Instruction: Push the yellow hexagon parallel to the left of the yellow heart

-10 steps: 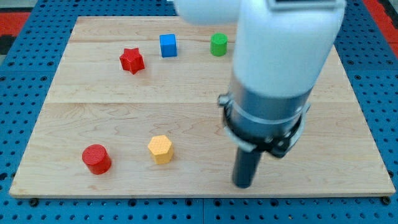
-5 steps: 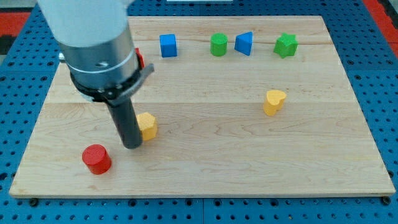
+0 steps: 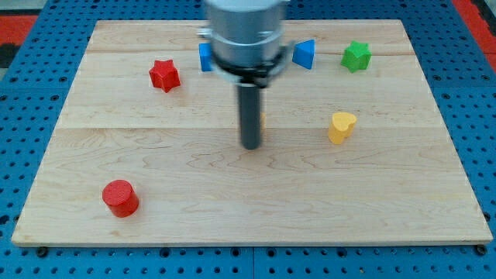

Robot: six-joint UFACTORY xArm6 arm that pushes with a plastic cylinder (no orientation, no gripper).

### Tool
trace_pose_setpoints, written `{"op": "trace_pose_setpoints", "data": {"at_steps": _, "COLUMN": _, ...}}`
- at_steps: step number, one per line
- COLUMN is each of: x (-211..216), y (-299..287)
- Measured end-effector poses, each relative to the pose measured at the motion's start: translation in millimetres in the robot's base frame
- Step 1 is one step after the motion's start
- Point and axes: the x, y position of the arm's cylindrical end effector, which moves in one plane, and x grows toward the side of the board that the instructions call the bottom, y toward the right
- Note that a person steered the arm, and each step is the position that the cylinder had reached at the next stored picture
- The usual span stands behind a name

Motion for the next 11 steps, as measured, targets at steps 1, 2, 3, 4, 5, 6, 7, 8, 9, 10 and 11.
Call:
{"op": "trace_pose_setpoints", "data": {"at_steps": 1, "x": -17.5, "y": -31.2}}
{"op": "trace_pose_setpoints", "data": {"at_steps": 2, "x": -27.7, "y": -59.0}}
{"op": "trace_pose_setpoints", "data": {"at_steps": 3, "x": -42.9, "y": -70.0}}
{"op": "trace_pose_setpoints", "data": {"at_steps": 4, "x": -77.3, "y": -66.7}}
{"op": "trace_pose_setpoints", "data": {"at_steps": 5, "x": -101.9, "y": -26.4}}
{"op": "trace_pose_setpoints", "data": {"at_steps": 6, "x": -120.5, "y": 33.9}}
{"op": "trace_pose_setpoints", "data": {"at_steps": 7, "x": -143.2, "y": 53.4}}
{"op": "trace_pose_setpoints", "data": {"at_steps": 8, "x": -173.5, "y": 70.6}}
{"op": "trace_pose_setpoints", "data": {"at_steps": 9, "x": -118.3, "y": 106.6}}
{"op": "trace_pose_setpoints", "data": {"at_steps": 10, "x": -109.1, "y": 163.1}}
{"op": "trace_pose_setpoints", "data": {"at_steps": 11, "x": -112.6, "y": 157.6}}
